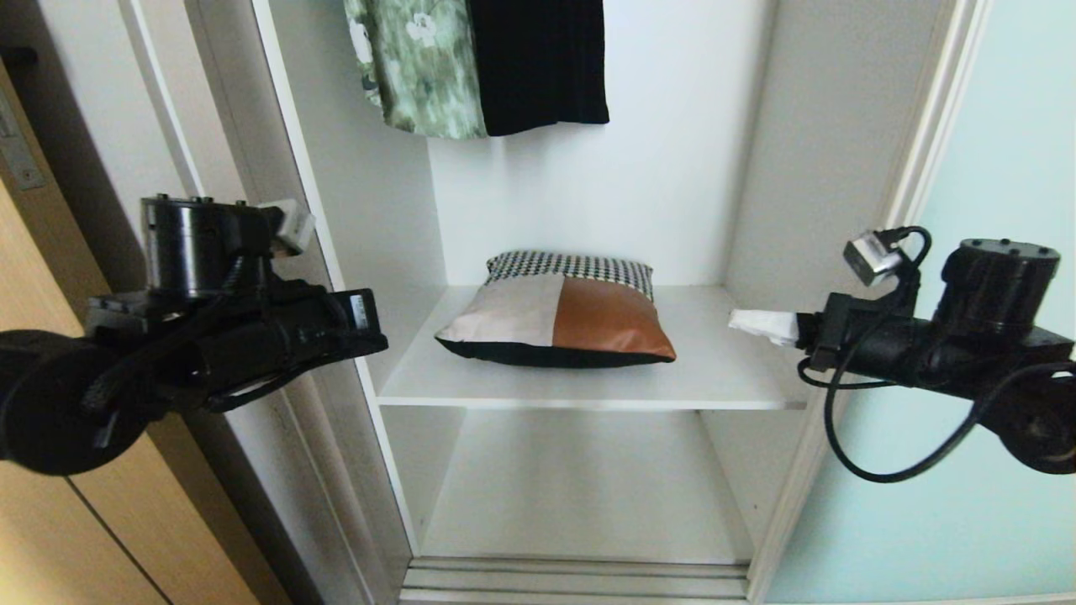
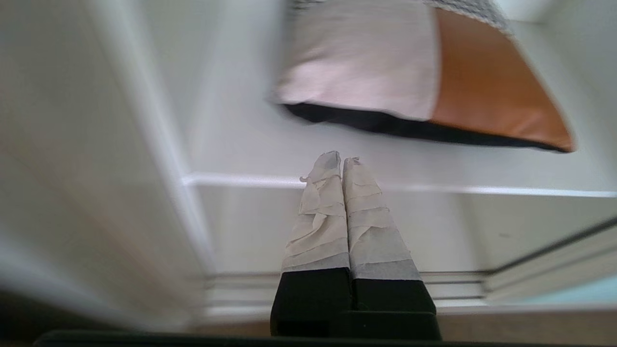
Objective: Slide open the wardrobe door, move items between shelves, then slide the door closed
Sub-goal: Close the door
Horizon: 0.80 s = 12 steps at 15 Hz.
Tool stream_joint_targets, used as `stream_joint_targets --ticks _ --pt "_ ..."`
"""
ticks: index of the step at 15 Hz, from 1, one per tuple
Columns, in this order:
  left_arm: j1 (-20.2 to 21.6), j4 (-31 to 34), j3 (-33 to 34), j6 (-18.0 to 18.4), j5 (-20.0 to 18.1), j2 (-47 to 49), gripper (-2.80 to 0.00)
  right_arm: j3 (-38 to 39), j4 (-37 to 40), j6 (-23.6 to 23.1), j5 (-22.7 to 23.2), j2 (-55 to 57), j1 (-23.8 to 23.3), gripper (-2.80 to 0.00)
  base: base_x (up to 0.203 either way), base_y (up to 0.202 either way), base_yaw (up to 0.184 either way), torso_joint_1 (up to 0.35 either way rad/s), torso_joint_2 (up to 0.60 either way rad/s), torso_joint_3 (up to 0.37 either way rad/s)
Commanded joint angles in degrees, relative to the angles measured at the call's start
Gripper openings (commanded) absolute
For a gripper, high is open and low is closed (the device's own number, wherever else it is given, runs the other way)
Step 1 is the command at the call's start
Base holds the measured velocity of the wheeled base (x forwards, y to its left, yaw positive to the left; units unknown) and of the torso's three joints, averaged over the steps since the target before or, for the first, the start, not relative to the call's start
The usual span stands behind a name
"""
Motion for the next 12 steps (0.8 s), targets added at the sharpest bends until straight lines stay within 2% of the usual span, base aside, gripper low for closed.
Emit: stream_joint_targets --ticks 1,4,7,9,12 --pt "-0.4 1.5 5.7 1.2 3.7 -11.8 -2.80 6.1 5.4 -0.1 0.2 -16.2 0.2 -2.80 0.000 0.000 0.000 0.000 0.00 0.000" --pt "0.0 3.5 11.8 3.8 11.9 -22.1 -2.80 11.9 15.7 -0.2 -1.7 -32.4 -0.6 -2.80 0.000 0.000 0.000 0.000 0.00 0.000" --pt "0.6 4.0 21.0 4.5 17.3 -33.3 -2.80 14.6 30.5 0.0 -6.0 -47.0 -1.7 -2.80 0.000 0.000 0.000 0.000 0.00 0.000" --pt "1.2 4.0 27.8 4.3 20.0 -41.5 -2.80 16.1 38.7 0.5 -7.4 -55.9 -2.2 -2.80 0.000 0.000 0.000 0.000 0.00 0.000" --pt "4.4 4.5 36.5 4.0 21.6 -53.0 -2.80 16.9 49.9 1.0 -9.2 -67.3 -2.7 -2.80 0.000 0.000 0.000 0.000 0.00 0.000"
